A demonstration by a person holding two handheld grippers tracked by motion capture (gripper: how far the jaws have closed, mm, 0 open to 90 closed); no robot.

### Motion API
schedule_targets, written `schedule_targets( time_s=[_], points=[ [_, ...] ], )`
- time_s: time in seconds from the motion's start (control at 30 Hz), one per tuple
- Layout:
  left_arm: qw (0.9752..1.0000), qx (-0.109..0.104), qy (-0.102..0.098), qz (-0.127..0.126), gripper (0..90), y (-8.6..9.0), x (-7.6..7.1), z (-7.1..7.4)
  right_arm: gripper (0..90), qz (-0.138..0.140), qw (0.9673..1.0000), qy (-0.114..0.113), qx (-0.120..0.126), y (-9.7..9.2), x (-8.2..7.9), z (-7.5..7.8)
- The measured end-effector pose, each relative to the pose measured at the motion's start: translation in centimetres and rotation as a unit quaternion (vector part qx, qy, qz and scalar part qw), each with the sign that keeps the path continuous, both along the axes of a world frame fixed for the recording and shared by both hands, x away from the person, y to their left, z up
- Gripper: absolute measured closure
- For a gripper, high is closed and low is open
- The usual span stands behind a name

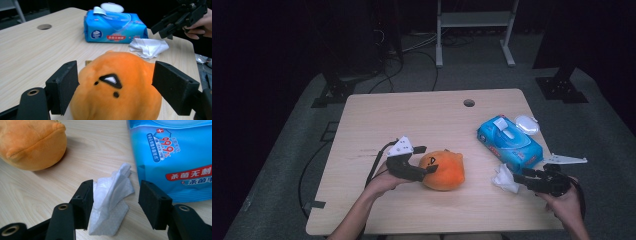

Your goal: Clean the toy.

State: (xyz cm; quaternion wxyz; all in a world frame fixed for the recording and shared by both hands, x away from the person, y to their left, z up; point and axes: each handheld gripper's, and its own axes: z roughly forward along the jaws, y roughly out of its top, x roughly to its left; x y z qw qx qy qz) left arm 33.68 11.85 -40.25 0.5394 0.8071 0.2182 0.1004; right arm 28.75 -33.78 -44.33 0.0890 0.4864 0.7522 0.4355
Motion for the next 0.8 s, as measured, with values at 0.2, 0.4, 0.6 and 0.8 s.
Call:
schedule_targets(
  time_s=[0.2,0.4,0.6,0.8],
  points=[
    [0.9997,-0.001,0.002,0.023,19.3,2.0,-0.2,-0.1,42.3,0.003,1.0000,-0.002,-0.002,0.1,0.0,-0.1],
    [0.9991,-0.004,0.004,0.041,18.7,3.9,-0.8,-0.4,41.1,0.002,1.0000,-0.004,-0.003,-0.1,-0.2,-0.1],
    [0.9986,0.006,0.007,0.052,18.7,5.6,-1.6,-0.9,40.2,0.001,1.0000,-0.006,-0.002,-0.1,-0.1,-0.1],
    [0.9972,0.003,0.013,0.074,18.1,7.3,-2.1,-1.7,39.8,0.001,1.0000,-0.005,-0.004,-0.1,-0.2,-0.2]
  ],
)
